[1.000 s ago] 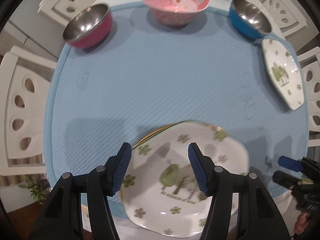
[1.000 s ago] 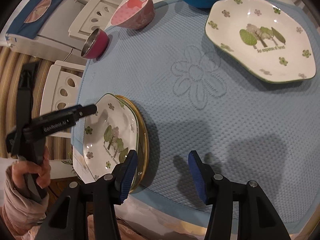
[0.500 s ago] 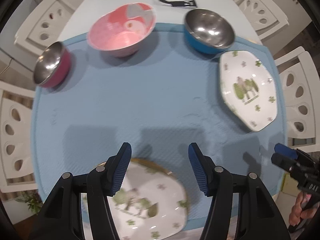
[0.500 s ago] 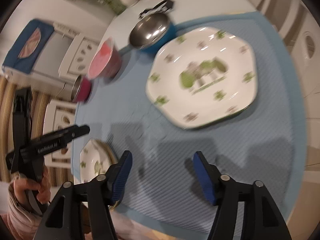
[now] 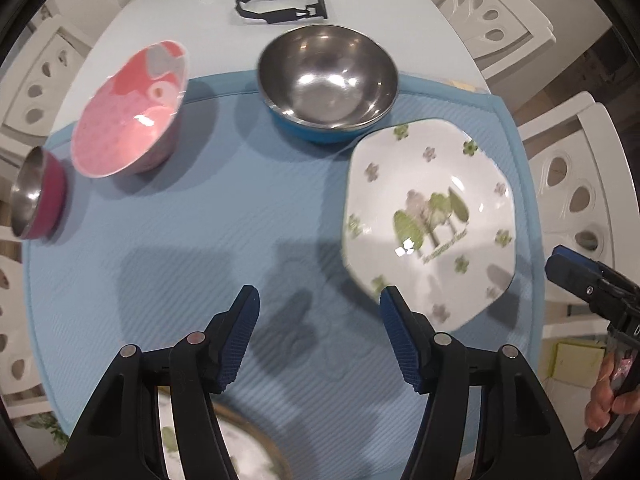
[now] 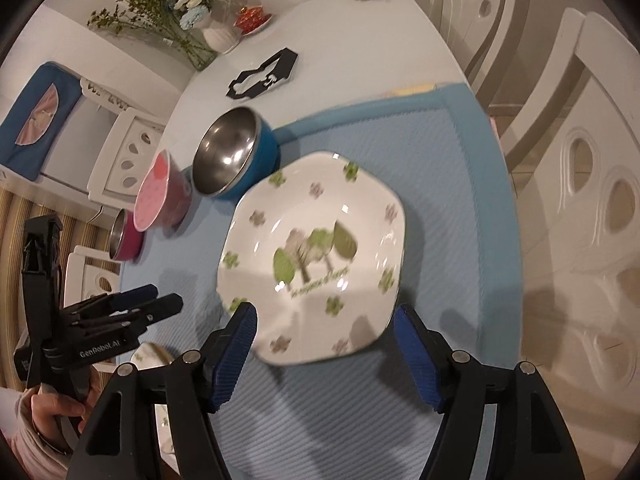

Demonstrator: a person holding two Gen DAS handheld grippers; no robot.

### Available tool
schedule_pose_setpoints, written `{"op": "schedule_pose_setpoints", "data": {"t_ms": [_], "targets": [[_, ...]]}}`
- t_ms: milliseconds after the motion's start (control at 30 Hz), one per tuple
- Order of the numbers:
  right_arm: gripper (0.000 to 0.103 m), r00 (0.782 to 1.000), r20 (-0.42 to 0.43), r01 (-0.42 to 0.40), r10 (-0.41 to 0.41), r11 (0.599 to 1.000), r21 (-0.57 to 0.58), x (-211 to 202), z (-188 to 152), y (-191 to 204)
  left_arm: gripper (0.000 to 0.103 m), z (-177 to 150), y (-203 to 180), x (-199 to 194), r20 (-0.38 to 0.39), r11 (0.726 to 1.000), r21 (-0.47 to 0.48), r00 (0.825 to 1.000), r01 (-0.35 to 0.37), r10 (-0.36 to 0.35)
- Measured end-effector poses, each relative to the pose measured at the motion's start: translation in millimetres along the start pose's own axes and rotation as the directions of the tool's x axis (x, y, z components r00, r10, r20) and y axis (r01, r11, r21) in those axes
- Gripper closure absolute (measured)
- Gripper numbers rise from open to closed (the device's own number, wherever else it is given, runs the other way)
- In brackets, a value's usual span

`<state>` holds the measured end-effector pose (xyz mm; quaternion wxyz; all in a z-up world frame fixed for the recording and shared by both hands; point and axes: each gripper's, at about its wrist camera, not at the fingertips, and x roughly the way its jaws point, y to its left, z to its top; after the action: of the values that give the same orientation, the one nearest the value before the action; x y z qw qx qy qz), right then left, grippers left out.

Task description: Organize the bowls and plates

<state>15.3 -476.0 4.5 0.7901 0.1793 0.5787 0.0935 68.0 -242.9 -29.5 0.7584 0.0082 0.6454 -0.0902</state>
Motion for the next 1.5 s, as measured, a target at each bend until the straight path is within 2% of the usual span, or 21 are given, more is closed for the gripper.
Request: {"op": "schedule_pose_setpoints", "data": {"t_ms": [67,167,433,767,967,1300,1500], "targets": [[0.034,1.0,0.008,0.005,-0.005,1.0,-0.001,2.4,7.3,-2.7,0.042,7.7,-4.4,6.0,-0.001,1.0,-0.019,1.0,0.016,-0.016],[0.034,1.0,0.015,0.02,-0.02,1.0,-0.004,7.4,19.6,-8.4,0.042,16.0,-12.3,19.1,-0.01,1.0,-0.024,1.0,-0.003,0.003],[0.034,0.997,0.015,0.073,-0.073,0.997,0.007,39.6,35.2,-24.6,0.042,20.8,-17.8,53.2,-0.059,0.999,-0.048,0.998,-0.002,-0.001],[0.034,0.998,0.024,0.059,-0.061,0.996,0.06,69.7,40.3,-45.7,0.042,26.2,-23.0,74.5,-0.067,1.0,-0.021,0.998,-0.013,0.012],[0.034,0.996,0.03,0.087,-0.087,0.996,0.016,81.1,44.0,-40.0,0.042,26.1,-22.8,83.0,-0.077,1.0,-0.016,0.997,-0.005,0.004],[0.034,0.992,0.041,0.124,-0.122,0.991,-0.053,88.5,46.7,-32.0,0.044,27.0,-25.0,83.4,-0.038,1.0,-0.011,0.999,0.023,-0.024],[0.044,0.989,0.049,0.146,-0.143,0.986,-0.081,90.7,46.8,-26.5,0.05,28.7,-34.1,82.9,-0.027,1.0,0.016,0.999,0.023,-0.022]]}}
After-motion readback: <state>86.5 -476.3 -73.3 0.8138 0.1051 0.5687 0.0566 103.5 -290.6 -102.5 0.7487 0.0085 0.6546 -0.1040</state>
